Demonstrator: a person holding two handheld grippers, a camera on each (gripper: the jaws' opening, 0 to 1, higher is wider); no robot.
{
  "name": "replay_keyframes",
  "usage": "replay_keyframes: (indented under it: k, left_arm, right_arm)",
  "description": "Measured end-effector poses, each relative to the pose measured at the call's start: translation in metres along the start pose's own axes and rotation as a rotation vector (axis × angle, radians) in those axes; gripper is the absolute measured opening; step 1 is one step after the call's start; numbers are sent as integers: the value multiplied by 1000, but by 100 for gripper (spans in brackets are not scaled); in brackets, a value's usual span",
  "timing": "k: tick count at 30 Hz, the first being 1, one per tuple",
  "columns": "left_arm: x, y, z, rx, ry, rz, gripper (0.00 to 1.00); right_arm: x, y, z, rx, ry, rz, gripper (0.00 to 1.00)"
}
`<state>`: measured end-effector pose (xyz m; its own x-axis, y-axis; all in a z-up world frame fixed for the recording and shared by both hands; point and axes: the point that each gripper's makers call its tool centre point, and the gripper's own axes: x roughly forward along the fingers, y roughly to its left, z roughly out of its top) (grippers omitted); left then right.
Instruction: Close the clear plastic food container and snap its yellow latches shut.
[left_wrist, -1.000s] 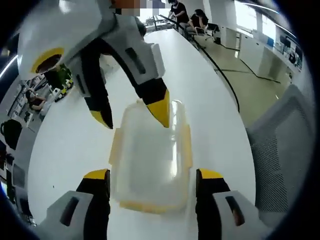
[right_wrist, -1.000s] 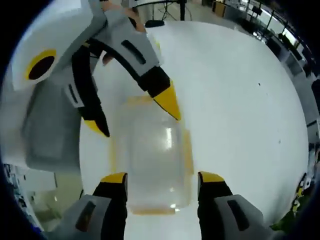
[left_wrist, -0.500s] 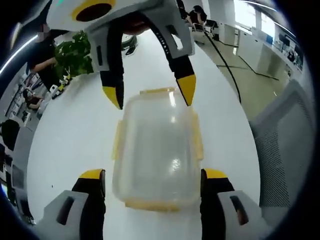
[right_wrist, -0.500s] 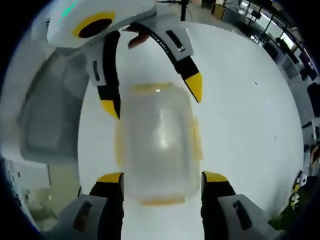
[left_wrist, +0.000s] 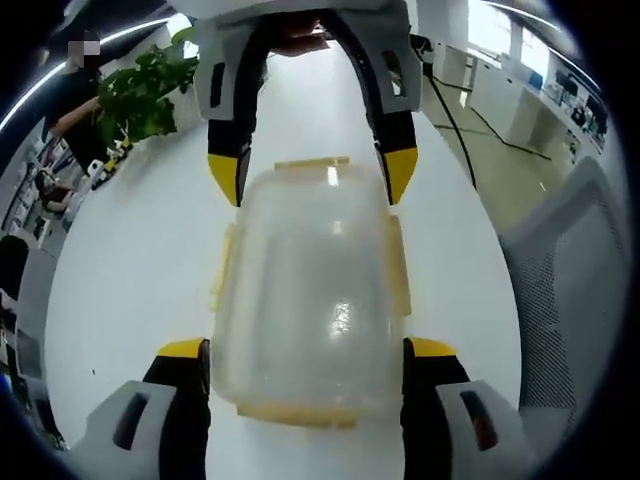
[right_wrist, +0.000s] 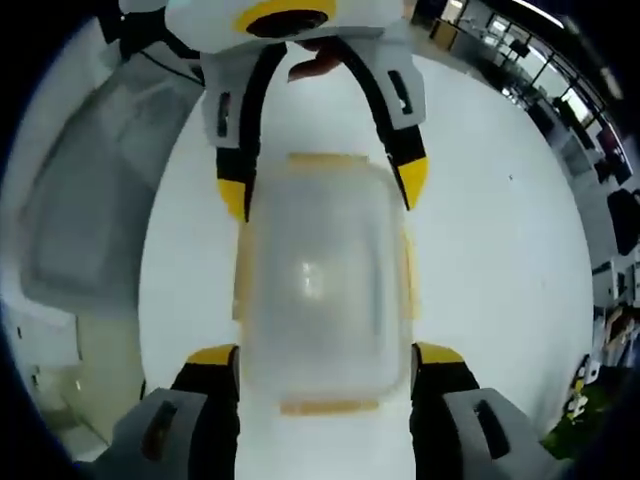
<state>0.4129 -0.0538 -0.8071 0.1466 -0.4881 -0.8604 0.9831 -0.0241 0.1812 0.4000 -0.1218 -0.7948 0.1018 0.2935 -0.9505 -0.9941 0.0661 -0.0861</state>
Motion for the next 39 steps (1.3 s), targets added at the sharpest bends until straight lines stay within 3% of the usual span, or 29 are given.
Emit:
replay_keyframes:
  k: [18,23,25,39]
  left_arm:
    - [1,0,-1,1,5,-9,78]
    - [1,-1,-2,2,3,-10,78]
    - [1,0,-2,5,2,-11,78]
    - [-1,-1,-4,4,9,-9,78]
  right_arm:
    - [4,-1,0,-39,5,-8,67]
    - [8,-5,-5,0,12,-3,72]
    - [12,-3,-7,-35,28,8,73]
    - [13,-2,-3,-31,43,9,73]
